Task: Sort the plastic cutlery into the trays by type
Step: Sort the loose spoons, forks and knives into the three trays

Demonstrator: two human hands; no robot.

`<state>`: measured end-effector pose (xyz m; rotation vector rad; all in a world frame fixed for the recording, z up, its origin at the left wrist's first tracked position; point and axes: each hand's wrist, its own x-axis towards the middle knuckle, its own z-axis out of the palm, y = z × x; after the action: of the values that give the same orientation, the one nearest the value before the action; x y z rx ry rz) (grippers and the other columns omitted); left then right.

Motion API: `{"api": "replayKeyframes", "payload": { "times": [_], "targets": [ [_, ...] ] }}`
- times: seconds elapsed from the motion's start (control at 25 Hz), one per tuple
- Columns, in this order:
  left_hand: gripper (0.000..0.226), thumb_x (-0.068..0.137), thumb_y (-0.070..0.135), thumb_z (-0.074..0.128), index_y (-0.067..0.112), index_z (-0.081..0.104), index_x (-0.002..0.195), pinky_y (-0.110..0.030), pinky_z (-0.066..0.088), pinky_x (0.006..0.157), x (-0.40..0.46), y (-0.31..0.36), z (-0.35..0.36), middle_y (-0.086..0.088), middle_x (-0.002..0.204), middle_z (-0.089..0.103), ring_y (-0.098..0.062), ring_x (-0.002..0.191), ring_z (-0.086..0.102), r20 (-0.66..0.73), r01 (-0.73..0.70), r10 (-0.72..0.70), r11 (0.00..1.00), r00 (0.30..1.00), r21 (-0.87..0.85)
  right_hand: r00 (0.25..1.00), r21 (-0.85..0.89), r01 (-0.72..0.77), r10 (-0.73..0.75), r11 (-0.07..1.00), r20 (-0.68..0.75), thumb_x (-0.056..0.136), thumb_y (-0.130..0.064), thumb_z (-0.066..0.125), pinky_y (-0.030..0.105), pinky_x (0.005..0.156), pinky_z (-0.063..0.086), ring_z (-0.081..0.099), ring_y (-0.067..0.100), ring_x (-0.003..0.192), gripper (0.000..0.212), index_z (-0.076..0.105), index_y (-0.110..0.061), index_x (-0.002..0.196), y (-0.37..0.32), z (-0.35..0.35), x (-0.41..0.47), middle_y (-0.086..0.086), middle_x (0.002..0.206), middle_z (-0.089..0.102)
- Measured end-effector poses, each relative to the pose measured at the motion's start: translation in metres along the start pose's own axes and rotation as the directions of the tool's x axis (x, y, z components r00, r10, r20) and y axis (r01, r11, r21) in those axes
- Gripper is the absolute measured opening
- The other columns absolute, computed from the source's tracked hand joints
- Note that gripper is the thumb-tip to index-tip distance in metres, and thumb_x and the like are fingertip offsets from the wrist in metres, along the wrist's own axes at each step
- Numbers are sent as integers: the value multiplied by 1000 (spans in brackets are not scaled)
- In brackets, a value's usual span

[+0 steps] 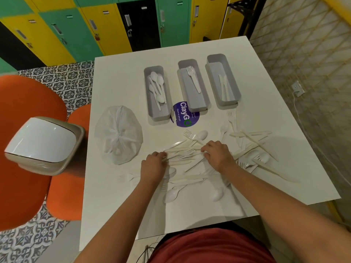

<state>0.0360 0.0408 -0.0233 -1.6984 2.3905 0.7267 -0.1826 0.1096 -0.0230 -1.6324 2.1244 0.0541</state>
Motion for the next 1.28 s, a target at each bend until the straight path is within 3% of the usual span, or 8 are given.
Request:
{"api": "replayKeyframes", "payload": {
  "times": [0.36,0.52,0.64,0.72,0.84,0.96,1.16,1.28],
  "targets": [
    [32,96,21,44,18,55,126,-37,39,91,6,-3,12,-5,124,55,-27,112,51,-29,27,-27,1000,999,-9,995,51,-73,69,996,74,97,-18,44,37,96,34,43,26,118,31,53,-19,126,-4,-3,1,6,125,52],
    [24,91,15,53,12,60,114,-35,44,83,2,-6,9,-6,114,59,-27,102,56,-93,25,-51,967,994,-254,995,109,-99,95,989,40,95,-9,45,37,92,38,47,28,114,25,58,-13,116,-3,-1,-4,9,119,52],
    [8,88,8,57,12,60,94,-26,38,67,-3,-5,3,-3,94,61,-22,85,56,-144,10,-82,897,986,-442,994,141,-105,106,984,3,94,-4,44,37,89,40,52,28,107,22,59,-10,108,-1,-4,-6,10,113,56],
    [15,88,0,52,14,56,84,-20,37,60,-3,-5,0,-3,85,61,-21,79,55,-167,-8,-91,858,982,-514,995,128,-94,96,987,-17,94,-4,43,37,88,39,52,28,105,21,58,-11,107,-1,-8,-8,9,111,57],
    [18,89,-3,48,13,56,86,-14,39,62,-1,0,-7,-3,85,61,-21,80,57,-175,-12,-118,797,977,-604,995,126,-74,82,989,-63,95,-6,43,37,83,38,53,28,100,18,56,-13,105,1,-14,-11,6,106,57],
    [19,89,-4,47,13,56,90,-21,42,62,4,11,-16,-1,88,62,-19,81,62,-161,-13,-135,726,978,-688,980,376,-72,136,924,-146,94,-4,43,39,79,44,54,30,92,15,55,-8,101,3,-21,-12,8,96,53],
    [16,89,6,55,15,64,98,-31,44,74,15,35,-36,1,82,61,-18,75,54,-37,96,-224,551,974,-829,919,623,-154,342,767,-194,92,7,36,32,78,44,50,27,95,28,54,-1,112,1,-37,-8,18,114,49],
    [16,88,7,59,13,65,101,-26,47,67,19,55,-54,1,80,62,-13,70,55,88,180,-238,400,967,-899,901,671,-184,397,719,-178,94,3,36,26,78,40,53,29,102,27,55,3,112,5,-49,2,20,118,52]
  ]
}}
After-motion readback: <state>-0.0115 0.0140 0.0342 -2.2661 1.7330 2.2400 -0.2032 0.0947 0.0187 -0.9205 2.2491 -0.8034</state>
